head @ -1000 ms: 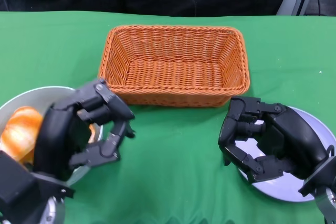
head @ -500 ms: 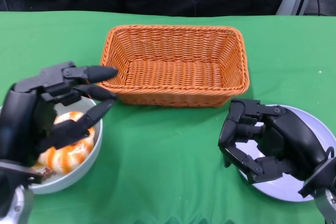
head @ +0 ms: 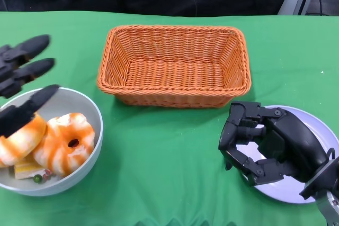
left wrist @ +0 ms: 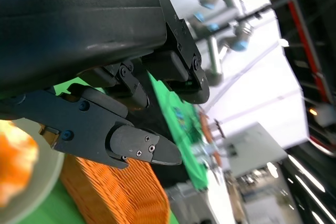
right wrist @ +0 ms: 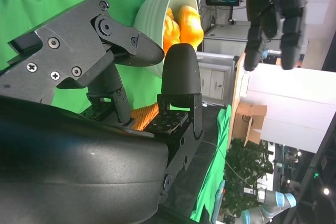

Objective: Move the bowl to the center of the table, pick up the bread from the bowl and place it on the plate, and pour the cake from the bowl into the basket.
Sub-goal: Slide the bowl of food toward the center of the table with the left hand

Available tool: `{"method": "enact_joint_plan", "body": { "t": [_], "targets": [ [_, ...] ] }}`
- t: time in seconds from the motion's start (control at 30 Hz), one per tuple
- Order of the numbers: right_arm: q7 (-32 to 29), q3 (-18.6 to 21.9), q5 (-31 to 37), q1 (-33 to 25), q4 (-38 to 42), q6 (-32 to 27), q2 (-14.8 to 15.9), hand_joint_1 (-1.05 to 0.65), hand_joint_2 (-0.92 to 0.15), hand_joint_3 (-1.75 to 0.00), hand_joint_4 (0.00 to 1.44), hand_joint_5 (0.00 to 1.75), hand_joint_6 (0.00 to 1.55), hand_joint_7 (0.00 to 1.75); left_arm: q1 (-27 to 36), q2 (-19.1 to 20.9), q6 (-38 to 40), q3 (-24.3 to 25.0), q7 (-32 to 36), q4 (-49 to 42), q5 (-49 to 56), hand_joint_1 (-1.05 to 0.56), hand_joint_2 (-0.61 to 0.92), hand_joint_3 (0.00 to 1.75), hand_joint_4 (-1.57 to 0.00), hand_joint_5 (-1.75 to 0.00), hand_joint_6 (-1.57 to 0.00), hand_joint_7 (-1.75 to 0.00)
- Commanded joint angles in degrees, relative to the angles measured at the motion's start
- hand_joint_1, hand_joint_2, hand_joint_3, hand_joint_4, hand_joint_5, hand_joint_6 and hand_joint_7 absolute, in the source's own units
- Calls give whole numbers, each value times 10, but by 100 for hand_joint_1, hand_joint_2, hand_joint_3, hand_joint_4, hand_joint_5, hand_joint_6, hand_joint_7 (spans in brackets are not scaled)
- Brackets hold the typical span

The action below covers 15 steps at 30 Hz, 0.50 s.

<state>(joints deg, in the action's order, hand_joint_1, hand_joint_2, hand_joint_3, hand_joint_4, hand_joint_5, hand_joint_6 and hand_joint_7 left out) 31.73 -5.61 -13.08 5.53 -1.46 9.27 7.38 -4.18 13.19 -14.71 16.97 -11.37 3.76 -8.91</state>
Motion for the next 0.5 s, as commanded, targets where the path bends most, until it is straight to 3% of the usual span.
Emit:
{"method": "enact_joint_plan", "body": {
  "t": [0.03,0.5],
  "targets": [
    [1,2,-1,-1,-1,6,5,-17,-57,-95,71,167,66,134,-11,25,-12,12,5,-29,12,-55,92,12,-62,-5,-63,0],
    [0,3,-5,-8,-7,-1,6,-18,-56,-95,71,166,66,134,-44,61,-42,31,36,-194,43,-62,92,30,-47,0,-46,0]
  ]
}}
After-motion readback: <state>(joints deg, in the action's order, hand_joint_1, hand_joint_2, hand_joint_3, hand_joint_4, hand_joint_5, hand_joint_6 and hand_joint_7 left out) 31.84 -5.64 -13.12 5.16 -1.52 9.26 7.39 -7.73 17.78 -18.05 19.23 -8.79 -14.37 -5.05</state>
